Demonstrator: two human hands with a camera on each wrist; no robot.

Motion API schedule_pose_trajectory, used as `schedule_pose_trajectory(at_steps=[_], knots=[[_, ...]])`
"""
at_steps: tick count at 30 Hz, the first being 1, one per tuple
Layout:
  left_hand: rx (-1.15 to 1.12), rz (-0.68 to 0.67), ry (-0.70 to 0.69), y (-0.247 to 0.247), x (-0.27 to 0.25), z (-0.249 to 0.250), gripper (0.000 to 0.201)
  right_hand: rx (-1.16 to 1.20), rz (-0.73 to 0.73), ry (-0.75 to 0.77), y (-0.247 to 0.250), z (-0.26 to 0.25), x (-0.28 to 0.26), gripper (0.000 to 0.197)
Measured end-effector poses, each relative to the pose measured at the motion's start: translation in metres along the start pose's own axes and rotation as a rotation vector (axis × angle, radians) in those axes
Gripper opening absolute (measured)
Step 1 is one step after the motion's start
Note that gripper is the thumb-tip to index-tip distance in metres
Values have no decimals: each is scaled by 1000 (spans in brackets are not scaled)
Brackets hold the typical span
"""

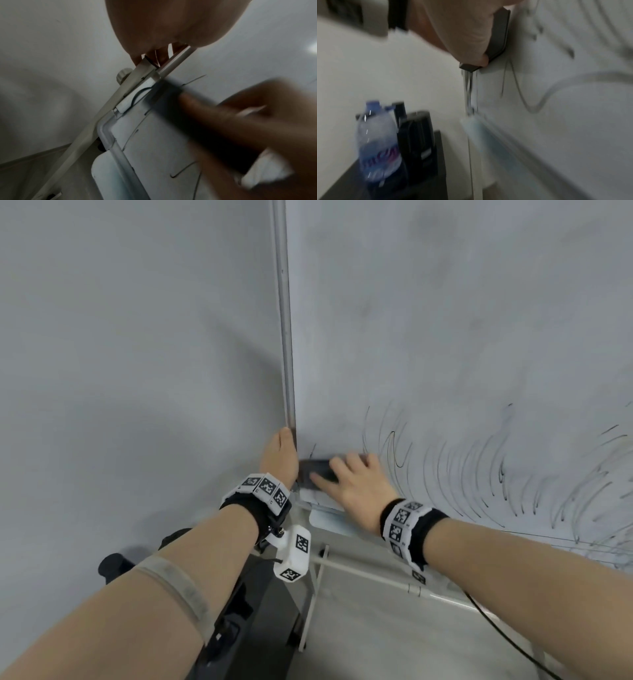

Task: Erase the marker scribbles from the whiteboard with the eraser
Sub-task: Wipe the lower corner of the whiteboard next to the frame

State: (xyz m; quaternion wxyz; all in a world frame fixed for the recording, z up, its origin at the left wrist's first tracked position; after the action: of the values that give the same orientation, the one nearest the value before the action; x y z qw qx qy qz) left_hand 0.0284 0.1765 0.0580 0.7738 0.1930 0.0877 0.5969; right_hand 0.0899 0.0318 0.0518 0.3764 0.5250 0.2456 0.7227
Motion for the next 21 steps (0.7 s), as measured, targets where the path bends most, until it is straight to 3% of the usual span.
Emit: schedule_pose_trajectory(at_steps=[2,5,9,14,17,21], knots=[[-9,-24,30,0,-1,-2,39,-14,73,-40,19,15,22,63],[-43,-52,58,-2,3,-5,36,-33,67,16,16,12,26,58],[-14,-48,29,-1,3,-7,38,-34,-52,177,-29,-21,-3,44],[52,-50,11,0,3,-7,38,-52,-268,209,-69,-47,-37,63],[61,-46,10,2,1,-3,37,-39,-248,176,-56,-39,-30,63],[31,-56,50,1,-2,2,34,-32,-85,77,2,6,-10,62]])
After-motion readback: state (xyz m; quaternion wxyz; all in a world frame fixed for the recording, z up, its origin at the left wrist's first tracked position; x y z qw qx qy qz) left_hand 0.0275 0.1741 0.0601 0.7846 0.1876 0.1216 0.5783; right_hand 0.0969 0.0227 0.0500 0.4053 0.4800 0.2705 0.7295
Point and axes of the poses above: each hand's wrist, its own x-axis towards the middle knuckle, its own y-axis out of the back of the hand, z = x × y, the point moved 7 cm from there along x, towards the middle knuckle, and after that the axes turned 7 degrees about z, right-handed, at the moved point
